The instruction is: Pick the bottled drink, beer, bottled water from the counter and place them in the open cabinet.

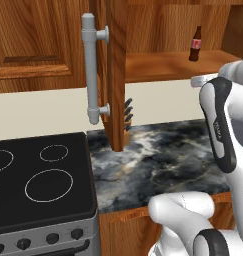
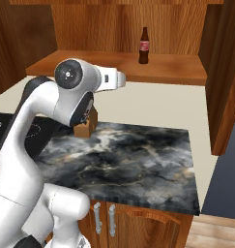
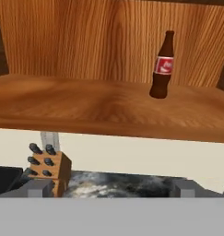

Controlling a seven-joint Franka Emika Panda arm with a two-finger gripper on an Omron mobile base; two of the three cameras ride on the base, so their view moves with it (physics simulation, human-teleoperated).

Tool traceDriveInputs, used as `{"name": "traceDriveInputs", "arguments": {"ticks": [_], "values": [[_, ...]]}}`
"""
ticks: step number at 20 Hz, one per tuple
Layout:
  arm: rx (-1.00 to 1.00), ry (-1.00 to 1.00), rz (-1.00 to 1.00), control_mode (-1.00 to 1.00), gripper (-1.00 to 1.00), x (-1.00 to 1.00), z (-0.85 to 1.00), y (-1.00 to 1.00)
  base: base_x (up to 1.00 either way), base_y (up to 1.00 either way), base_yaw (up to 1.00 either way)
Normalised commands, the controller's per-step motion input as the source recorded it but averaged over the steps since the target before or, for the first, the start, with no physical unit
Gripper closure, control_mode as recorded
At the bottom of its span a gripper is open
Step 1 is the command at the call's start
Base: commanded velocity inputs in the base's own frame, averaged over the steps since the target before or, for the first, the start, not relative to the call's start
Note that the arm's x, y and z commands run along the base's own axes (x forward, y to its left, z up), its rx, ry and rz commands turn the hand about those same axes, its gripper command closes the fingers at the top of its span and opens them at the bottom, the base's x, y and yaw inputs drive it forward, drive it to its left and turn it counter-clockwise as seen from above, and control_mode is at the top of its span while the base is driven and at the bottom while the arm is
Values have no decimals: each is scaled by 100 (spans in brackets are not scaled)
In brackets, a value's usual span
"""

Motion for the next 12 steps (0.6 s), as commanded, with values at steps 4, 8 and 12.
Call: {"name": "traceDriveInputs", "arguments": {"ticks": [4,8,12], "values": [[0,18,0,-100,-100,-41,0,5,0,0,0],[0,13,0,-100,-100,-30,-2,0,0,0,0],[0,7,0,-100,-100,-43,-35,0,0,0,0]]}}
